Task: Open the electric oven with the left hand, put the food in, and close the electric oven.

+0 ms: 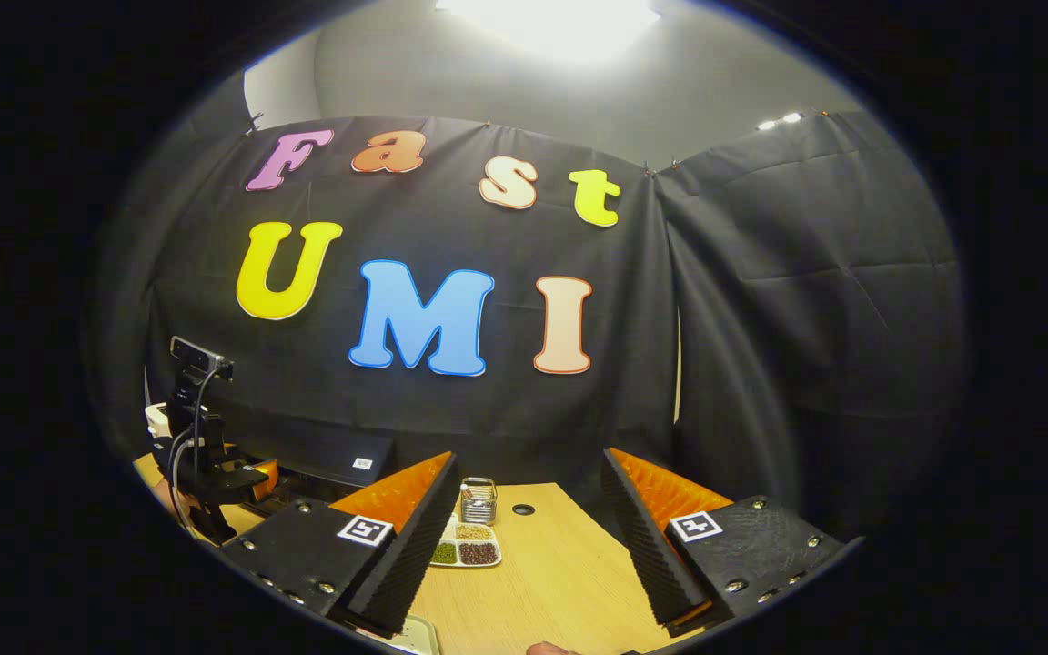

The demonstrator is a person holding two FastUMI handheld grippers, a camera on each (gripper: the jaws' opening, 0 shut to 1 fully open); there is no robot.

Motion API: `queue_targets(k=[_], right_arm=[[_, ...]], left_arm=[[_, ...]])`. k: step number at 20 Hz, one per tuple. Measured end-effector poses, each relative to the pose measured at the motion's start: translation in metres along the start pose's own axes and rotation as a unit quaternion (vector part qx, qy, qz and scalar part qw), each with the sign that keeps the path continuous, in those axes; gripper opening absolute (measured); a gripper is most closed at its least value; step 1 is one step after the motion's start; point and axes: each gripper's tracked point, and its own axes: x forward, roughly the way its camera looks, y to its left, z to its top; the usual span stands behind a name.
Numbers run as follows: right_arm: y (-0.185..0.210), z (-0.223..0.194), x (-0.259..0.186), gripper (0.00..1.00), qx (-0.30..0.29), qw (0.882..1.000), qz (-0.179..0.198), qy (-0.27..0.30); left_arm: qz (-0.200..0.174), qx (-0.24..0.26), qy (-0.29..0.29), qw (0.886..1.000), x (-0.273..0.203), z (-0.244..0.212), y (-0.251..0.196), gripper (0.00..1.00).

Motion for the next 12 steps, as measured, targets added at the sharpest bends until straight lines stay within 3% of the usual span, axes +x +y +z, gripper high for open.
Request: queue_targets(k=[5, 6, 7, 9, 12], right_arm=[[0.002, 0.001, 0.003, 0.95, -0.001, 1.0, 0.0, 0.001], [0.002, 0.0, 0.004, 0.95, -0.002, 1.0, 0.002, 0.002], [0.003, -0.003, 0.004, 0.95, -0.003, 1.0, 0.004, 0.004], [0.005, -0.006, 0.004, 0.95, -0.001, 1.0, 0.008, 0.009], [0.007, -0.011, 0.004, 0.95, 0.002, 1.0, 0.017, 0.015]], left_arm=[[0.007, 0.014, 0.001, 1.0, 0.01, -0.007, -0.001, 1.0], [0.008, 0.015, 0.001, 1.0, 0.01, -0.008, -0.001, 0.92], [0.009, 0.013, 0.0, 1.0, 0.01, -0.006, -0.001, 1.0], [0.012, 0.005, 0.001, 1.0, 0.005, -0.009, -0.001, 0.96], [0.015, 0.007, 0.001, 1.0, -0.006, -0.013, -0.003, 1.0]])
